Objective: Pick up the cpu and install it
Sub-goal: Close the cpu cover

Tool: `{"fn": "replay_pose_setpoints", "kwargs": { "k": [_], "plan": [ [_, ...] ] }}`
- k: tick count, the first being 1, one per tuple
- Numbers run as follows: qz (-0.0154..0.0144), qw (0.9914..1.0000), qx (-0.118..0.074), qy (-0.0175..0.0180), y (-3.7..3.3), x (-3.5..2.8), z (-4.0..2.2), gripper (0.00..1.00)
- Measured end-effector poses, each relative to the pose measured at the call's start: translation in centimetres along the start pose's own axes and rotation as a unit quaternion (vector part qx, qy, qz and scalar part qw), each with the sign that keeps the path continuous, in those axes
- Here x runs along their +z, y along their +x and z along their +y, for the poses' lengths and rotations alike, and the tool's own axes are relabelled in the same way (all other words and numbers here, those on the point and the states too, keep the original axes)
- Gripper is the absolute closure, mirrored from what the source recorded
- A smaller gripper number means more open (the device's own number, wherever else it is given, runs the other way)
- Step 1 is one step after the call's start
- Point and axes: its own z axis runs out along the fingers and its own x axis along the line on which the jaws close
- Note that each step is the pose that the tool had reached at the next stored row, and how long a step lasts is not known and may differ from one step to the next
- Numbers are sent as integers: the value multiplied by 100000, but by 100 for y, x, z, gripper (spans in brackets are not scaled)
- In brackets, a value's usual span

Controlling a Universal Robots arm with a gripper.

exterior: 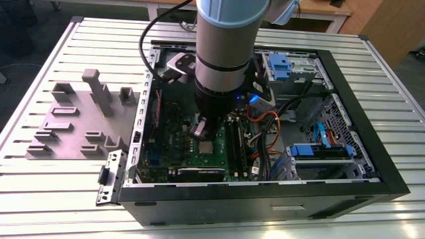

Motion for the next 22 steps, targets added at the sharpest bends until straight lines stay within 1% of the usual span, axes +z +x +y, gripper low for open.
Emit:
{"fn": "replay_pose_setpoints", "kwargs": {
  "k": [2,4,6,8,10,20,22],
  "plan": [
    [12,99985,-1757,1,0,1,0,89],
    [18,99947,-3249,0,0,2,0,89],
    [21,99914,-4149,-1,0,3,0,89],
    [18,99911,-4216,-1,0,3,0,89],
    [22,99881,-4868,-2,0,3,0,89],
    [23,99877,-4948,-3,0,3,0,89],
    [27,99857,-5341,-2,0,3,0,89]
  ]
}}
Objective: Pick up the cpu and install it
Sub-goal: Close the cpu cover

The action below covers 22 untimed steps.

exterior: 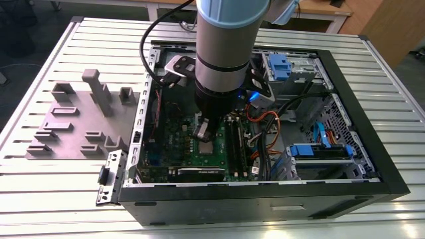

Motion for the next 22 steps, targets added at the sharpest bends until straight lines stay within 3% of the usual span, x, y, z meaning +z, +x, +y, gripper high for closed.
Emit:
{"fn": "replay_pose_setpoints", "kwargs": {
  "k": [4,11,16,22],
  "plan": [
    [10,99951,-3145,-2,0,5,0,89],
    [8,99928,-3783,0,-33,14,0,89],
    [38,99700,-7734,-3,-33,27,1,89],
    [28,99682,-7963,-4,-67,32,-25,89]
  ]
}}
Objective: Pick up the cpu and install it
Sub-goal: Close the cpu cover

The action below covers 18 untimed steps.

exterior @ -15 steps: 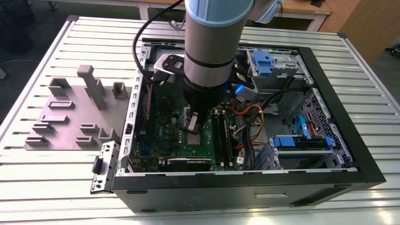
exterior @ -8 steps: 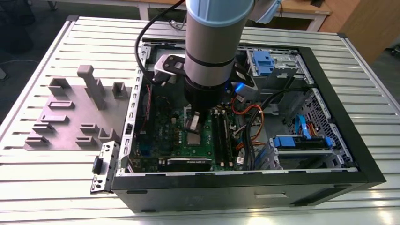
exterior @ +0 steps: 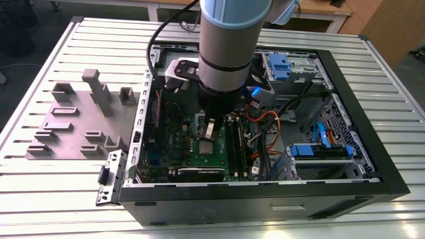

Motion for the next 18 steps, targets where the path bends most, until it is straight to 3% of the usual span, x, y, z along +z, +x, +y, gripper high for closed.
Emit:
{"fn": "replay_pose_setpoints", "kwargs": {
  "k": [16,17,18],
  "plan": [
    [-3,100000,-8,-5,-15,1,-16,89],
    [-57,100000,-11,-24,-18,2,-23,89],
    [-318,99999,-24,-103,-22,2,-33,89]
  ]
}}
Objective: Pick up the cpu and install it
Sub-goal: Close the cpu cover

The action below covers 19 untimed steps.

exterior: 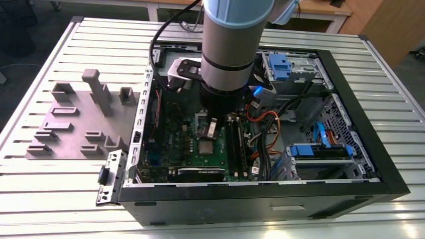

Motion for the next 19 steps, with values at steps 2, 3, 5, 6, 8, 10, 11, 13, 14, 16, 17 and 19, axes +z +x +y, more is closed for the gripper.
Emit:
{"fn": "replay_pose_setpoints", "kwargs": {
  "k": [2,3,5,6,8,10,11,13,14,16,17,19],
  "plan": [
    [-1270,99991,-31,-410,-10,1,-26,89],
    [-1981,99978,-35,-646,-15,1,-42,89],
    [-3006,99950,-42,-984,-26,3,-69,89],
    [-3462,99934,-43,-1129,-31,5,-78,89],
    [-4127,99906,-81,-1338,-39,10,-88,89],
    [-4126,99902,-771,-1376,-42,19,-87,89],
    [-4109,99896,-1424,-1406,-42,23,-87,89],
    [-4080,99885,-2073,-1434,-48,28,-96,89],
    [-4107,99884,-2079,-1447,-62,32,-100,89],
    [-4148,99882,-2069,-1455,-103,41,-103,89],
    [-4170,99881,-2074,-1463,-125,45,-104,89],
    [-4264,99876,-2080,-1493,-160,53,-102,89]
  ]
}}
